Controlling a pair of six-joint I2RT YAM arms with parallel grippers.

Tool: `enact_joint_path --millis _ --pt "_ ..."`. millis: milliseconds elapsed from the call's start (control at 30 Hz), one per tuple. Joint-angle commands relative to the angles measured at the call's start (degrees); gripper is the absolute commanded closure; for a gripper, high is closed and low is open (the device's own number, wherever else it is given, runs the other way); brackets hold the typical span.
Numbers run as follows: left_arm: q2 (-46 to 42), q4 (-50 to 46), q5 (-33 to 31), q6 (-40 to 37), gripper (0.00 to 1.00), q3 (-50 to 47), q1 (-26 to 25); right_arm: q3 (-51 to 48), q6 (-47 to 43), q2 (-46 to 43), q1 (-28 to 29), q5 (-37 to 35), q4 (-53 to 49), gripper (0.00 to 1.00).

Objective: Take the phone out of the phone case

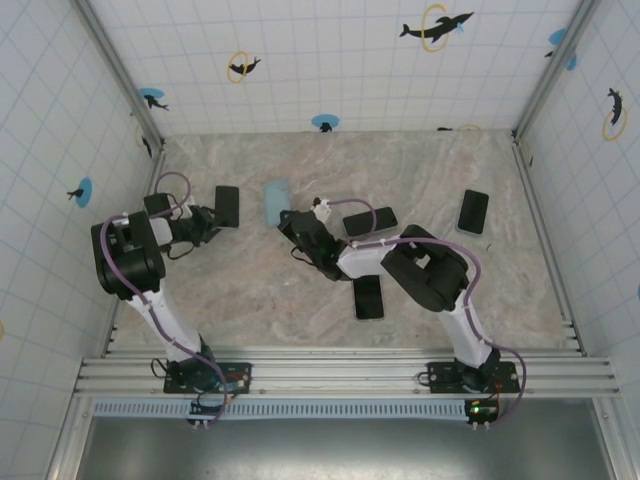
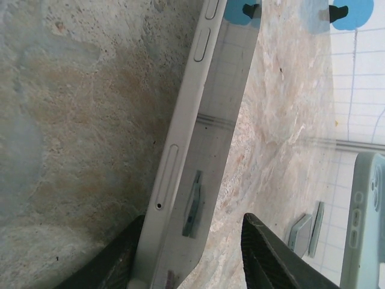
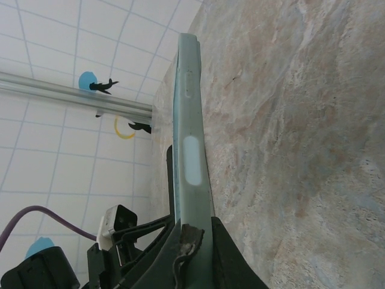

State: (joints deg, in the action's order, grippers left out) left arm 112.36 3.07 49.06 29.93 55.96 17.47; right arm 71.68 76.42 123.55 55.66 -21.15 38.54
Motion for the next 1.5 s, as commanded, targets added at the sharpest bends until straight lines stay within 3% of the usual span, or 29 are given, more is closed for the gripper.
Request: enact_joint_path --millis 0,300,900,1233,1467 --pt "0.91 -8.99 -10.45 -3.73 0.55 0.99 0.72 3.38 -1.73 1.95 0.59 -1.85 -1.31 1.00" --pt "0.55 -15.46 -16.33 -6.64 0.47 4.02 0.70 10.43 -3.55 7.23 1.63 -4.18 -4.88 1.00" --pt "-2.27 -19.50 -18.93 -8.80 0.41 4.21 0.60 28.01 -4.97 22.16 1.91 -6.82 -10.18 1.00" --pt "-12.19 -19.74 -15.71 -8.36 0.36 0.46 0.28 36.20 -5.33 27.08 1.91 -4.85 -11.81 0.89" --pt "-16.42 -19.84 -14.40 -7.53 0.36 -2.59 -0.88 36.74 -8.14 25.82 1.91 -4.47 -12.83 0.69"
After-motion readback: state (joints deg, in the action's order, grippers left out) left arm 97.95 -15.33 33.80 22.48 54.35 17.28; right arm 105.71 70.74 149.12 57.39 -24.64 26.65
